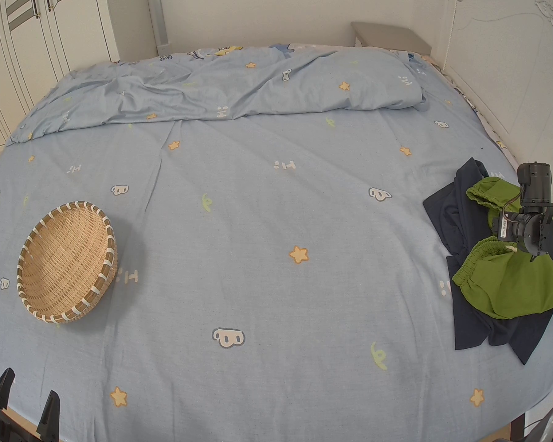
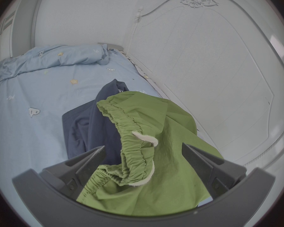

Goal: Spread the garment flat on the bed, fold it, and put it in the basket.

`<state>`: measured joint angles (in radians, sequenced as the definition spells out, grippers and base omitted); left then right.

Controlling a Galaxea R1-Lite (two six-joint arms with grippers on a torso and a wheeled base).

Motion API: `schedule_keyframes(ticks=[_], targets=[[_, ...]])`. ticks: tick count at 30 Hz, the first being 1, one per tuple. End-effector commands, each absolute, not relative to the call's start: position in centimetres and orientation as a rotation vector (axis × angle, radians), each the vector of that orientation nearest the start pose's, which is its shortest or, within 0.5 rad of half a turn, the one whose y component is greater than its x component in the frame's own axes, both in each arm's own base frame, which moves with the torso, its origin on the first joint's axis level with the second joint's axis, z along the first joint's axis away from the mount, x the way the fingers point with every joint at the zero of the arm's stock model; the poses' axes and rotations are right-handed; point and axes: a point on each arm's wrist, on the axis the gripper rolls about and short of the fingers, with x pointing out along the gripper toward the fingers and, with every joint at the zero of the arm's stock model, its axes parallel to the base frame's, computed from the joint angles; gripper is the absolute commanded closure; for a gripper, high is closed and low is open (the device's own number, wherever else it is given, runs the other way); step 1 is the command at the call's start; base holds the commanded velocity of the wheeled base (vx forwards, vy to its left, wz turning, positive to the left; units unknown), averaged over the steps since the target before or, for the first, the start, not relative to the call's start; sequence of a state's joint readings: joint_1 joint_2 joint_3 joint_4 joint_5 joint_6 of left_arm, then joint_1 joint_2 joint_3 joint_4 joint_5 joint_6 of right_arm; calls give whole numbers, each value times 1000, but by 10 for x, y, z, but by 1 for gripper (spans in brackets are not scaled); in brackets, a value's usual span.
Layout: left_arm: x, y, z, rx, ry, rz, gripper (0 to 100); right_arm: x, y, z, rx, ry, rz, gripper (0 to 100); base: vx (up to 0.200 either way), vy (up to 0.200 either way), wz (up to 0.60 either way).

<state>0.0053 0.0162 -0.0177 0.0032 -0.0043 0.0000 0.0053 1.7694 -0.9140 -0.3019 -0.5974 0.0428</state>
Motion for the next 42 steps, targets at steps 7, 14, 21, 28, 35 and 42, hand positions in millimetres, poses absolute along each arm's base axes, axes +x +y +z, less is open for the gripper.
schedule_keyframes(ticks=[7, 14, 21, 28, 35, 42], targets=[[-23, 0, 76, 0, 2, 2, 0, 331, -17, 154, -121, 518, -614, 0, 0, 0, 0], [-23, 0, 76, 0, 2, 2, 0, 342, -18, 147, -125, 527, -622, 0, 0, 0, 0], [-23, 0, 76, 0, 2, 2, 0, 345, -16, 145, -123, 529, -609, 100, 0, 0, 0], [-23, 0, 76, 0, 2, 2, 0, 345, -14, 153, -125, 527, -598, 100, 0, 0, 0], [-23, 0, 76, 0, 2, 2, 0, 344, -8, 182, -109, 537, -570, 100, 0, 0, 0], [-23, 0, 76, 0, 2, 2, 0, 326, 19, 246, 73, 629, -299, 100, 0, 0, 0]])
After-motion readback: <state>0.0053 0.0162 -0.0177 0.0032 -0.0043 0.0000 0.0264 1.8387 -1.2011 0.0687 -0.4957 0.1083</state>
